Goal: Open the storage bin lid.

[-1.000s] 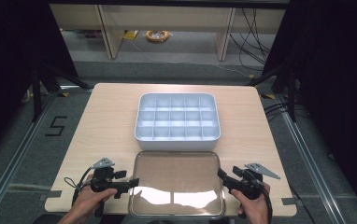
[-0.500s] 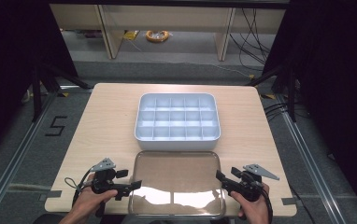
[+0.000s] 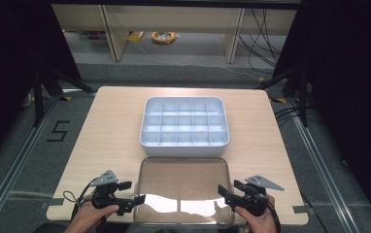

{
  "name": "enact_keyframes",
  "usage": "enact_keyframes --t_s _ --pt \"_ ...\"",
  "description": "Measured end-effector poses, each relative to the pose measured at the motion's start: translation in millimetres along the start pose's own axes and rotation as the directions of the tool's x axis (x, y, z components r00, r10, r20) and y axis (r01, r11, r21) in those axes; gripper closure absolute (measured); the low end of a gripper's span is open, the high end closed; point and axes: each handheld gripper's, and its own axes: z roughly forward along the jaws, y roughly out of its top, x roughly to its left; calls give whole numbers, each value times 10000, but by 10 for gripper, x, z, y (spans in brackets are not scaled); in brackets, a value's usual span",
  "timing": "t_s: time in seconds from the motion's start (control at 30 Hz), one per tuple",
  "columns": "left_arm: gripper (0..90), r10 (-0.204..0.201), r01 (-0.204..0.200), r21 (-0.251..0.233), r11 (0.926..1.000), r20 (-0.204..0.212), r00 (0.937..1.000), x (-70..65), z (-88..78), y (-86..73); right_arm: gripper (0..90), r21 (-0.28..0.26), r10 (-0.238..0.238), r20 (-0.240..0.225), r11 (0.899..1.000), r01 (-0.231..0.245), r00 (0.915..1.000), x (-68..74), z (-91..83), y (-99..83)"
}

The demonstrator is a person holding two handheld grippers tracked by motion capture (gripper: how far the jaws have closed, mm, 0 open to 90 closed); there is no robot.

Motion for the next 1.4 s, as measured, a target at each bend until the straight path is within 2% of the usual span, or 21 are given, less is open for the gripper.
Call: enact_keyframes --t_s 0.03,0.07,0.1,0.13,0.2,0.23,0.27,0.37,0.63,0.67,0.7,0.83,0.87,0.9,1.03,1.17,1.23,1.27,1.3,1.37,1.4 --pt "146 -54 54 -38 10000 -12 10000 -10 -4 -10 292 -112 -73 -50 9999 73 10000 13 6 -18" --pt "146 -77 77 -102 9999 -7 10000 -26 -9 -18 289 19 200 -135 9998 -200 9997 53 -13 -36" --pt "146 -95 95 -5 10000 -34 9999 -32 -20 -18 288 -42 -84 -101 10000 84 9999 45 -19 -49" --pt "146 -47 47 -81 10000 -21 10000 -42 -23 -30 286 118 290 -73 9995 -289 9996 87 -38 -62" --pt "146 -58 58 38 10000 -9 10000 -61 -40 -48 278 179 117 -4 9998 -117 9999 103 -71 -93" --pt "146 5 -5 59 10000 3 10000 -71 -49 -52 273 31 -233 -67 9997 233 9997 75 -70 -102" --pt "146 -77 77 28 10000 -17 10000 -80 -52 -61 268 366 459 87 9983 -461 9989 133 -113 -113" --pt "146 -40 40 35 10000 -17 10000 -91 -74 -68 265 -35 -135 -72 9999 134 9999 87 -104 -137" --pt "146 -222 222 -12 9998 3 9998 -135 -107 -97 258 -8 -141 -94 9999 141 9999 116 -167 -180" --pt "146 -115 114 -145 9998 -43 9999 -148 -116 -108 255 133 309 -95 9994 -308 9995 165 -201 -200" --pt "146 -115 114 -145 9998 -43 9999 -148 -116 -108 254 15 -244 -29 9997 244 9997 131 -199 -208" --pt "146 -55 55 -121 9999 8 10000 -170 -136 -125 245 55 -211 -92 9998 212 9997 160 -245 -240" --pt "146 -77 77 -78 9999 -1 10000 -175 -141 -128 244 393 346 22 9986 -347 9994 211 -284 -246" --pt "147 67 -67 -95 9999 -4 10000 -174 -147 -131 243 157 -214 -25 9996 214 9998 171 -269 -251" --pt "147 -77 76 -142 9999 -15 10000 -185 -149 -139 238 215 -47 -192 9998 51 9998 177 -283 -272" --pt "147 -60 61 -157 9999 22 10000 -188 -146 -142 237 289 -156 -22 9995 156 9999 169 -293 -283" --pt "147 -57 57 -114 9999 -25 10000 -189 -150 -140 237 279 -48 -148 9996 52 9999 171 -292 -287" --pt "147 -34 34 -109 9999 -5 10000 -186 -149 -141 237 406 328 -158 9987 -321 9993 202 -299 -291" --pt "147 -31 31 -89 10000 31 10000 -184 -149 -141 237 429 342 -137 9985 -336 9993 201 -297 -292" --pt "147 -70 71 -145 9999 67 10000 -184 -144 -142 236 333 205 -143 9992 -200 9997 189 -284 -295" --pt "147 -79 80 -141 9999 68 9999 -183 -144 -142 237 233 -156 -300 9996 163 9994 155 -269 -292"
